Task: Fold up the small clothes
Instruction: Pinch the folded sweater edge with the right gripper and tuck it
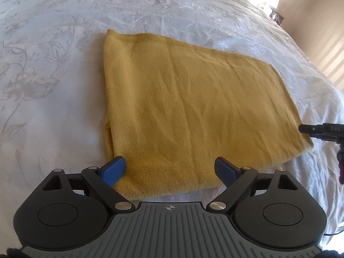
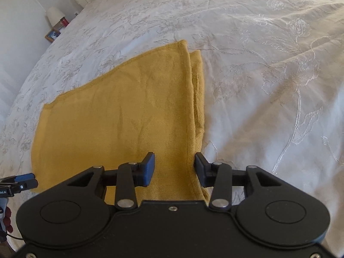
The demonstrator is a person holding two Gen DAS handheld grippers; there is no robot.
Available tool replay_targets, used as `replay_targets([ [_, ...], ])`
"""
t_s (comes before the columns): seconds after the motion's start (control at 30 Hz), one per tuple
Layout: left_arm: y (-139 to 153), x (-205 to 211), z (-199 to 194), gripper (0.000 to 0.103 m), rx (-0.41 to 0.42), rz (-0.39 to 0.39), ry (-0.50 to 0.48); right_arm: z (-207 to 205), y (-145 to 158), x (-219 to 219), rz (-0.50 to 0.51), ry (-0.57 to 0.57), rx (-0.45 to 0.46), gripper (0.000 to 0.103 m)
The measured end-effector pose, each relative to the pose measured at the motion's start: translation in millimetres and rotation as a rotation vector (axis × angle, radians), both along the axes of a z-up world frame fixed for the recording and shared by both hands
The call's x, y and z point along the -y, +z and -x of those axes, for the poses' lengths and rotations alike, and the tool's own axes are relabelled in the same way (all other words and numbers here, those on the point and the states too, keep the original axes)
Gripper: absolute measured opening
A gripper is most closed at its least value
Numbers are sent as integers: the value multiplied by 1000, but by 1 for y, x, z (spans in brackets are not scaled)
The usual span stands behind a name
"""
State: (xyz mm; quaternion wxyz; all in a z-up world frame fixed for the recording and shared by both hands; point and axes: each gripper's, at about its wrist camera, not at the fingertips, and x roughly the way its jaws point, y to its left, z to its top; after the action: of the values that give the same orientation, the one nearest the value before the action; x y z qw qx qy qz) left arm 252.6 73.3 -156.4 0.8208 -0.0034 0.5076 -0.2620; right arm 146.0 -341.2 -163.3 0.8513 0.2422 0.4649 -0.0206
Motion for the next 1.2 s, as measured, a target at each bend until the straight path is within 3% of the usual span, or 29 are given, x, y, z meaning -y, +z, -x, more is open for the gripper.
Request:
replay_targets([
  [0.1,3,-4,0,84,-4,42,26,2,3,1,-41,18,29,48],
  [0.17,8,-6,2,73,3,81,35,3,7,-2,-40,38,48,40],
  [0.33,4,-6,1,73,-15,56,58,4,4,-1,-59,22,44,41],
  [0.47,12,-15,2,73,49,25,160,5,6,-1,-60,22,49,43],
  [0.57,9,-15,-3,73,23,44,144,7,5,-2,-62,24,45,43],
  [0.67,4,-8,-6,73,23,-2,103,7,3,-1,-72,11,44,43],
  [0.77,3,-10,-9,73,38,-19,150,7,3,0,-75,9,45,43],
  [0.87,1,-14,-15,73,8,30,180,7,2,1,-86,12,46,43],
  [0.93,2,-11,-16,73,-3,50,147,6,1,3,-98,20,46,43],
  [1.0,2,-9,-14,73,-12,69,107,6,2,3,-108,26,51,35],
  [1.03,2,-9,-13,73,-24,87,98,6,2,3,-102,25,52,26],
  [1.13,0,-15,-11,71,-68,124,139,7,1,5,-108,16,48,22],
  [1.2,-3,-18,-14,62,-100,124,170,7,1,6,-103,15,41,18],
])
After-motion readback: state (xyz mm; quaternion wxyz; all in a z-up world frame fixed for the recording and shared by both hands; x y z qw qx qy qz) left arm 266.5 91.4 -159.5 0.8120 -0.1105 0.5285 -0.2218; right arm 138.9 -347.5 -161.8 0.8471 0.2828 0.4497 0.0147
